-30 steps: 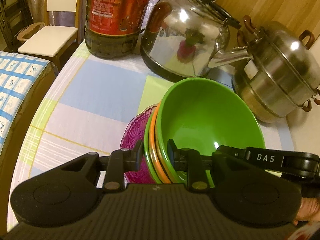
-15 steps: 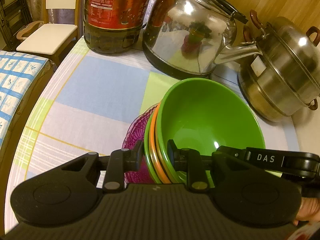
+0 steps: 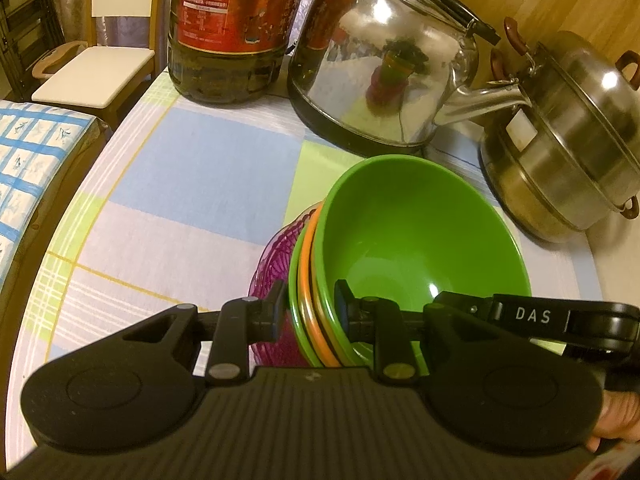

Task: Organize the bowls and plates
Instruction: 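Lower the bowl stack onto the pink plate stack with both grippers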

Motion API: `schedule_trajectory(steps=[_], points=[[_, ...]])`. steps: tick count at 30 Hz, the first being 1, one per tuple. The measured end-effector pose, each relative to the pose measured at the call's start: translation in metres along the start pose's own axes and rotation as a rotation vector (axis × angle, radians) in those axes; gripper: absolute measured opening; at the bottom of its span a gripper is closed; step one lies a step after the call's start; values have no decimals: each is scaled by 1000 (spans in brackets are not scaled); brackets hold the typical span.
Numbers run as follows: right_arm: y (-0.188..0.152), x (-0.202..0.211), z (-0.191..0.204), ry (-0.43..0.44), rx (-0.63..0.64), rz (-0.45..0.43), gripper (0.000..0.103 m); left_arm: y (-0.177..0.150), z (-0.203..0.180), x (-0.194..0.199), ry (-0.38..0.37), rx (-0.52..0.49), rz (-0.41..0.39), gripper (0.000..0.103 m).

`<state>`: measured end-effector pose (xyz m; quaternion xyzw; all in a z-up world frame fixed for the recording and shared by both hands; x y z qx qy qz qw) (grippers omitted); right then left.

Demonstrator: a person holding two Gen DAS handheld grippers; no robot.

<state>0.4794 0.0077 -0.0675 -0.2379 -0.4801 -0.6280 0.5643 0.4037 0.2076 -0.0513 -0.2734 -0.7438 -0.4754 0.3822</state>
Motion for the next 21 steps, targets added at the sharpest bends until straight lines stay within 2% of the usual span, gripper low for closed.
schedule_trajectory(steps=[15, 16, 18, 19, 20, 21], points=[[-3, -1, -2, 17, 0, -12, 22, -4, 2, 1, -7, 18, -18, 22], [-3, 0, -3, 21, -2, -17, 24, -4, 1, 1, -5, 11, -20, 22], [-3, 4, -2, 24, -1, -42, 35, -6, 0, 3, 11, -1, -31, 25], [-4, 5, -1, 26, 4, -54, 47, -6, 0, 4, 23, -2, -36, 30], [-4, 8, 0, 32, 12, -65, 53, -7, 0, 4, 31, 2, -40, 37], [-4, 10, 1, 37, 19, -71, 54, -7, 1, 5, 33, 7, -44, 40]])
Point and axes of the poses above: each gripper's, at about its wrist camera, not at the fingertips, and x roughly against the way its jaws point, z to its left, y to its top, the point moved 2 cm from there along -x, roughly the way its jaws point, and after that the axes turned 1 degree about -y, right-handed, at the moved point
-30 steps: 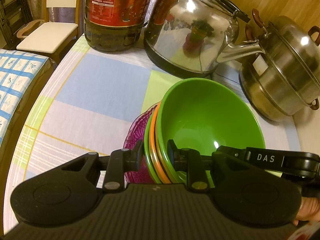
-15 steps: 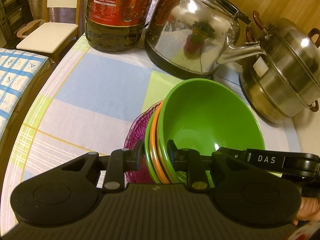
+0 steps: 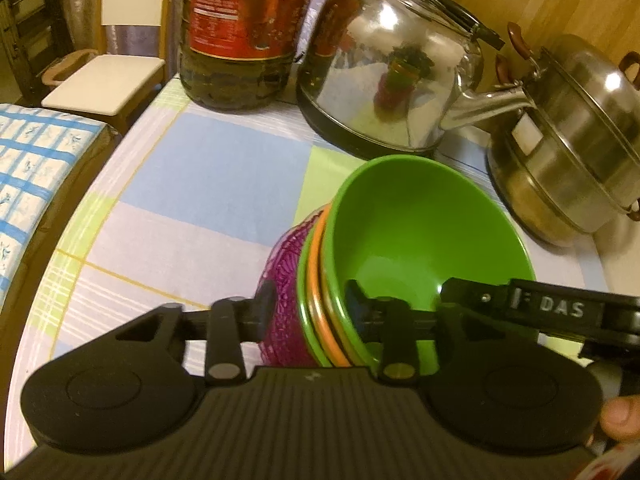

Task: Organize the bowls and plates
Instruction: 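Open both grippers and release the bowl stack rim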

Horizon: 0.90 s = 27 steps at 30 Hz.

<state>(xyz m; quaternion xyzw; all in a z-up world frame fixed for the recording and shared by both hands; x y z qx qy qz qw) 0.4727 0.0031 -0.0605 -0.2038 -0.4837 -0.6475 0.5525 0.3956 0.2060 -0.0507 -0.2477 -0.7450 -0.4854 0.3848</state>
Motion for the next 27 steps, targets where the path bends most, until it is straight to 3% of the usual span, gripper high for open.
schedule_trajectory(steps=[7, 12, 15, 27], points=[[2, 11, 0, 0, 11, -15, 56, 0, 2, 15, 28, 15, -54, 66], [-3, 21, 1, -3, 24, -25, 56, -2, -3, 28, 24, 1, -81, 72], [-5, 29, 1, -6, 22, -34, 56, -5, -4, 37, 30, 0, -100, 81], [-21, 73, 7, 8, 81, -114, 56, -16, -6, 87, 60, -15, -193, 84]])
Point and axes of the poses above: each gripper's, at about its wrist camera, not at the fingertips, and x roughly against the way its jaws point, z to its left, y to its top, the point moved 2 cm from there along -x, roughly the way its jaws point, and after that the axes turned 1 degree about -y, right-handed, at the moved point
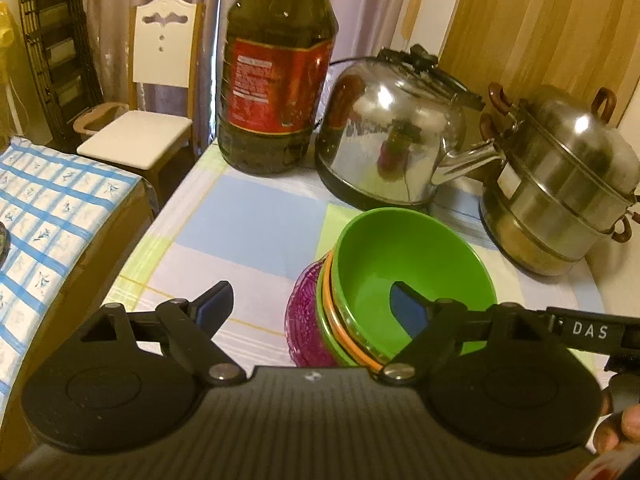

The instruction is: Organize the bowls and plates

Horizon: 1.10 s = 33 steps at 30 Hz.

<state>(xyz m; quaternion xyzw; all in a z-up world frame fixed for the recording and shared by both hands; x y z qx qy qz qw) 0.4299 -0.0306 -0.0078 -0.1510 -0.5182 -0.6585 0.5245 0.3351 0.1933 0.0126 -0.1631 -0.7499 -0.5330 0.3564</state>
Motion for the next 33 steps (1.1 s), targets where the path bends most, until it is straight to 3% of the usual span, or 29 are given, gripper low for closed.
schedule_trajectory(steps=[16, 33], points=[[-55, 63, 7, 19, 46, -70, 56, -49, -1, 73, 1, -46, -34, 80], [-126, 109, 21, -49, 137, -86, 56, -103, -19, 134, 4, -118, -34, 77]])
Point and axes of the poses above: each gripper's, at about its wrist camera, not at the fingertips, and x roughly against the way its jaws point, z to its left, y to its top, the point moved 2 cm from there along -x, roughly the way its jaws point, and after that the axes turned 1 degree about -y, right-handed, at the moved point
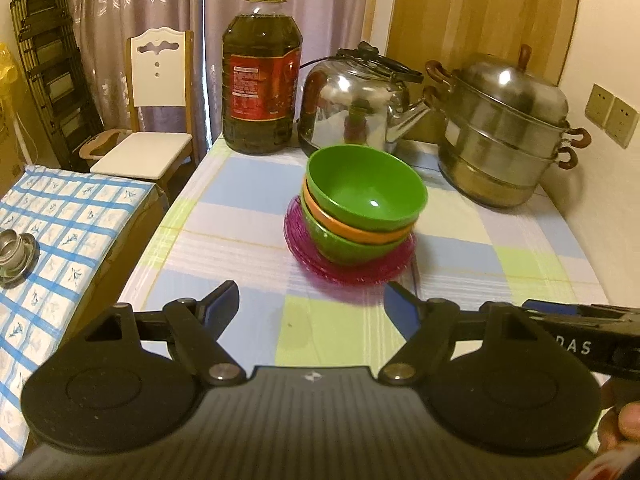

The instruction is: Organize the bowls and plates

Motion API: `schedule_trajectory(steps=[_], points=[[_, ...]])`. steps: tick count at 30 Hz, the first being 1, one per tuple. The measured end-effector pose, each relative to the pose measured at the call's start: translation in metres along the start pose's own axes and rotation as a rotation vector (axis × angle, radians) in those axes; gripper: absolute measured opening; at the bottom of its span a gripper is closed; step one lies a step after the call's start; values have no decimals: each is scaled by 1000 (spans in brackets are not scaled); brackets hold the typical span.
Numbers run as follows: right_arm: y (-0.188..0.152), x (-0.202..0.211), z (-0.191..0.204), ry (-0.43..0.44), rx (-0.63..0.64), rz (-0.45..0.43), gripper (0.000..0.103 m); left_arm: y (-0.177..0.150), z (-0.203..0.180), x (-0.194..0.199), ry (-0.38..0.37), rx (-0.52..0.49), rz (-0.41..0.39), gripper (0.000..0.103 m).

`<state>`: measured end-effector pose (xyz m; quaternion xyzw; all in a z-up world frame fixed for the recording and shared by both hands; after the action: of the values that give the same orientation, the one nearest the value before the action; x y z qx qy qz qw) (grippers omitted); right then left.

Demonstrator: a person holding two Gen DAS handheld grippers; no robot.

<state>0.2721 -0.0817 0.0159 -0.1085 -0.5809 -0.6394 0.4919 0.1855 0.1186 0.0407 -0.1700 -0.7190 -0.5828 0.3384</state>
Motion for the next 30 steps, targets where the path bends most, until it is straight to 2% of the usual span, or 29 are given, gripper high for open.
schedule_trajectory(steps=[8, 19, 30], points=[[-16, 25, -3, -33, 2, -7, 56, -18, -5, 24, -9, 6, 8, 77], [-37, 58, 2, -80, 77, -14, 56, -34, -13, 51, -17, -5, 7, 77], [-53, 87, 7, -94, 108, -28, 56, -56, -23, 70, -26, -16, 37, 76]])
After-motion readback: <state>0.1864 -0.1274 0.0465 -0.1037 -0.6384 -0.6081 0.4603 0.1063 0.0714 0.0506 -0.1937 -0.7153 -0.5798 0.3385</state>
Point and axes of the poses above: each gripper's, at about its wrist camera, not at the fingertips, and x roughly against the way its jaws point, z to its left, y to its top, the point moved 2 cm from there along -x, roughly the way its jaws point, and after that the axes turned 1 degree about -y, right-handed, at the moved point
